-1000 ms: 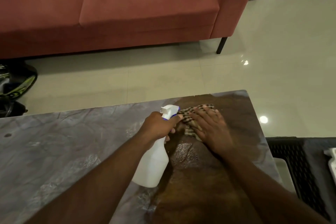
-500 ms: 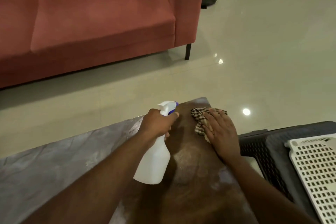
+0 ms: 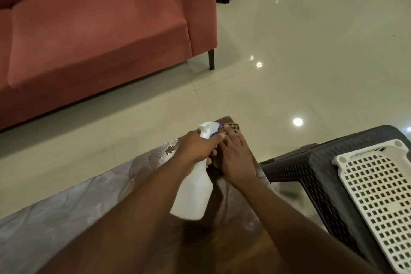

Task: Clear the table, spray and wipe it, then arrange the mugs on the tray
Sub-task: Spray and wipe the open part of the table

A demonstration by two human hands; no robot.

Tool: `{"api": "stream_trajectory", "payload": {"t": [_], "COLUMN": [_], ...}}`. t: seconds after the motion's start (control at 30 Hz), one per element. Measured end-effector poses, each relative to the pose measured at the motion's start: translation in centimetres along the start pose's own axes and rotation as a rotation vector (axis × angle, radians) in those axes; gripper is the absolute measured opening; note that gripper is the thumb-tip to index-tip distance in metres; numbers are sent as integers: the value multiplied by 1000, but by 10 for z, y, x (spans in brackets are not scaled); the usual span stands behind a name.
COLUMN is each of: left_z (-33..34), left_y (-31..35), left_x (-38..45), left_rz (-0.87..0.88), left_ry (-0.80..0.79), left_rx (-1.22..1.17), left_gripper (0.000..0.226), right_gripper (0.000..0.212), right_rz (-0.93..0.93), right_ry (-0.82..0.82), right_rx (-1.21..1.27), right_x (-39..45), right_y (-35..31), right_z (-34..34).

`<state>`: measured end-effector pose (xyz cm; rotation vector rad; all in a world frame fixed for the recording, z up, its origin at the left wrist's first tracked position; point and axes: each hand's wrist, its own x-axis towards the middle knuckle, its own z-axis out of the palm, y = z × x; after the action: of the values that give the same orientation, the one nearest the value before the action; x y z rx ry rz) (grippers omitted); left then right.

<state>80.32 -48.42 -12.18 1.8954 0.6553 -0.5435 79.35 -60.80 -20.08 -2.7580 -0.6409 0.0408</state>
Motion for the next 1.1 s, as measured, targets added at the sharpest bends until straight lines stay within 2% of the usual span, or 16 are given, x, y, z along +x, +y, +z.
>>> {"api": "stream_trajectory", "payload": {"t": [0.07, 0.1, 0.2, 0.23, 0.33, 0.37, 0.5, 0.53, 0.6, 0.63, 0.77, 0.8, 0.9, 0.93, 1.03, 1.1], "left_z": [3, 4, 14, 19, 31, 32, 23, 20, 20, 22, 33, 37, 43, 44, 48, 49], "left_y": [-15, -21, -30, -31, -39, -44, -64, -68, -74, -77, -89, -92, -97, -98, -108, -120], "left_x": [-14, -21, -31, -33, -40, -43, -62, -66, -73, -76, -93, -99, -108, -112, -127, -139], "left_rz": [25, 37, 30, 33, 55, 52, 18, 10, 1, -2, -13, -11, -11, -11, -35, -54], "left_ry": [16, 30, -11, -50, -66, -39, -53, -92, -125, -105, -66, -95, -86, -67, -90, -122], "left_rx": [48, 74, 2, -45, -40, -2, 3, -12, -7, 3, 19, -7, 2, 19, -10, -18], "left_gripper": [25, 27, 31, 30, 26, 26, 35, 36, 32, 30, 36, 36, 32, 34, 41, 40], "right_gripper": [46, 45, 45, 45, 43, 44, 45, 44, 45, 48, 36, 36, 41, 42, 42, 37], "right_rz": [-145, -138, 155, 161, -221, -246, 201, 155, -139, -202, 61, 50, -148, -114, 200, 112], "right_ry": [9, 13, 93, 94, 30, 9, 122, 77, -23, -46, 180, 200, 77, 53, 192, 204], "right_rx": [-52, -63, -24, -66, -124, -143, -118, -155, -202, -187, -164, -170, -135, -120, -103, -79], "right_x": [-44, -66, -106, -114, -155, -165, -176, -181, -210, -222, -255, -262, -290, -297, -318, -332], "right_y": [21, 36, 49, 39, 26, 33, 36, 23, 16, 24, 29, 19, 3, 8, -5, -36], "right_z": [-5, -7, -8, -5, 8, 6, -8, -7, -2, -6, -18, -14, -17, -23, -25, -13]}}
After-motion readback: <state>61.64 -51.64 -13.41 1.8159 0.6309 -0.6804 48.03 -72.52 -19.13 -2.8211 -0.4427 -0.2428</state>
